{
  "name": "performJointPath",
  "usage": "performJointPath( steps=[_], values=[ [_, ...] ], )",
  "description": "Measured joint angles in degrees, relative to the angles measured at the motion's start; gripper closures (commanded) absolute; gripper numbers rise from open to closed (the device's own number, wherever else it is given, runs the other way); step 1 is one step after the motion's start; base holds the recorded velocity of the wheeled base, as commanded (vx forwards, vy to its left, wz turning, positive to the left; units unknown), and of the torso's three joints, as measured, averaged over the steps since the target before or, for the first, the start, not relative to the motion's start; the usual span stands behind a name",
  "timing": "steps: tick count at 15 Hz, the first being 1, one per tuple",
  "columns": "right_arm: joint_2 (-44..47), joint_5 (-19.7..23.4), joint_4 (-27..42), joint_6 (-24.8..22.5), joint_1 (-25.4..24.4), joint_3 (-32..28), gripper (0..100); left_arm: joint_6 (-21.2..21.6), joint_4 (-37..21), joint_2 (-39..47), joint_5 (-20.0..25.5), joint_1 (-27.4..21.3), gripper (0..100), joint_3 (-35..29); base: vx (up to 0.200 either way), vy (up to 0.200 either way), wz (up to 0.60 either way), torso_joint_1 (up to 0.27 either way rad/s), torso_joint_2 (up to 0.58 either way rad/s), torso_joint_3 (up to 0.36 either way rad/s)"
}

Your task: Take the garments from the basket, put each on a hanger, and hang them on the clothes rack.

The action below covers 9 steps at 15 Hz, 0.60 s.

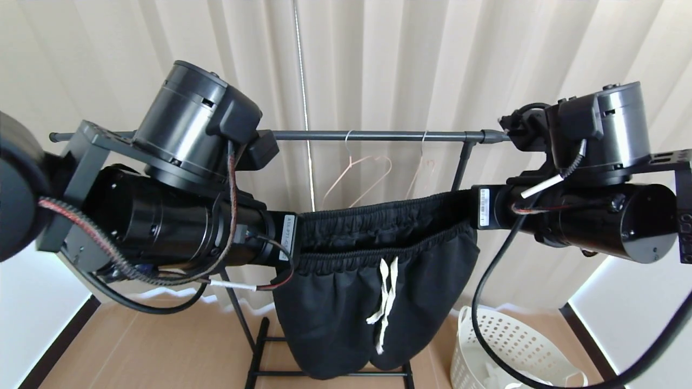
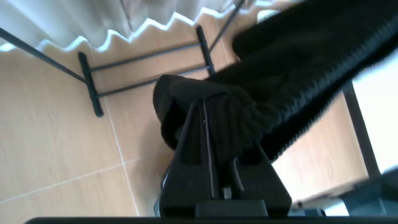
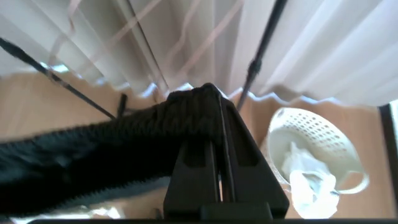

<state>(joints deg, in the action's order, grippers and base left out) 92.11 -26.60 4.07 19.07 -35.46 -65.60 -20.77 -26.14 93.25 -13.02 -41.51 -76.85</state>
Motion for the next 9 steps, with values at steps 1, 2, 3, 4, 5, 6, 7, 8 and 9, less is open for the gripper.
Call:
performJointPath(
  steps=[1,2,3,4,5,6,7,8,9],
  values=[
    [-0.9,0.0,0.7,-1.0,0.0,1.5,100,0.2,0.0,1.8,-0.6,0.9,100,-2.5,0.000,0.000,0.00,0.000,0.00,0.000],
    [-1.5,-0.1,0.9,-1.5,0.0,2.4,100,0.3,0.0,3.4,-1.4,1.4,100,-4.6,0.000,0.000,0.00,0.000,0.00,0.000],
    [-1.9,-0.1,1.0,-2.2,0.0,3.1,100,0.3,0.0,4.7,-2.1,1.7,100,-6.4,0.000,0.000,0.00,0.000,0.00,0.000],
    [-2.1,-0.1,1.0,-2.6,0.0,3.6,100,0.4,-0.1,5.7,-2.4,1.9,100,-7.7,0.000,0.000,0.00,0.000,0.00,0.000],
    [-2.3,-0.1,1.0,-3.1,0.0,4.1,100,0.5,-0.2,6.5,-2.5,1.9,100,-8.9,0.000,0.000,0.00,0.000,0.00,0.000],
    [-2.5,-0.1,0.9,-4.0,0.0,4.7,100,0.7,-0.4,7.0,-2.5,1.9,100,-9.9,0.000,0.000,0.00,0.000,0.00,0.000],
    [-2.6,-0.2,0.6,-4.7,-0.1,5.4,100,1.2,-0.3,7.3,-2.5,1.9,100,-10.8,0.000,0.000,0.00,0.000,0.00,0.000],
    [-2.6,-0.2,0.6,-5.2,-0.1,6.2,100,1.7,-0.3,7.5,-2.5,1.9,100,-11.7,0.000,0.000,0.00,0.000,0.00,0.000],
    [-2.7,-0.2,0.6,-5.4,-0.3,6.7,0,1.9,-0.4,7.7,-2.5,1.9,100,-12.2,0.000,0.000,0.00,0.000,0.00,0.000]
  ],
)
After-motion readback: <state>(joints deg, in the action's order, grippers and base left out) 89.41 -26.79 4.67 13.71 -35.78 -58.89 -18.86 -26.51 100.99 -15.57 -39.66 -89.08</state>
